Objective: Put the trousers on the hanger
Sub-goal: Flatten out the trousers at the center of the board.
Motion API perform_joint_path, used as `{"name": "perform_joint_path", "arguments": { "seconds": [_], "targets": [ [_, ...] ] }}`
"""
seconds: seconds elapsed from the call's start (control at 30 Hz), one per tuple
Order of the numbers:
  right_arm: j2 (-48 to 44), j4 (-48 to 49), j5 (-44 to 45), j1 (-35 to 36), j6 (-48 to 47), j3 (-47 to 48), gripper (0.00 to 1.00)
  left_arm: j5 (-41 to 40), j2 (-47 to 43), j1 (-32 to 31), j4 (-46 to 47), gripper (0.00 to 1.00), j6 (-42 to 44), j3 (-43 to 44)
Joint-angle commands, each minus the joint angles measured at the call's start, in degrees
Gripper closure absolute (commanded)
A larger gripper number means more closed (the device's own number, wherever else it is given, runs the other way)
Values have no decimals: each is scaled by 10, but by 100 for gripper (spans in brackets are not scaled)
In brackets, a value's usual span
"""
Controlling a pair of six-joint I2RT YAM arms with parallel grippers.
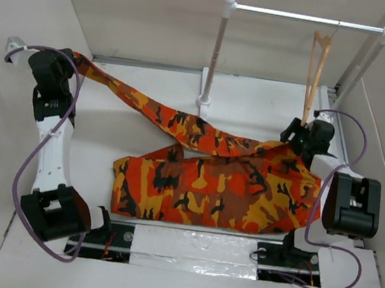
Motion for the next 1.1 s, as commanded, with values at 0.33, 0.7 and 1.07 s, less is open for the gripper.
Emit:
{"name": "perform_joint_path", "arguments": {
  "seconds": [0.33,0.7,1.07],
  "targets": [
    [-277,51,63,220,-114,-155,86,13,-189,-14,17,100,-23,49],
    [-228,-4,-26,432,-293,-61,14,32,-208,-14,-31,100,-32,88],
    [-150,-54,-100,429,-322,8,26,4,-210,-25,-51,100,-8,80]
  ]
}}
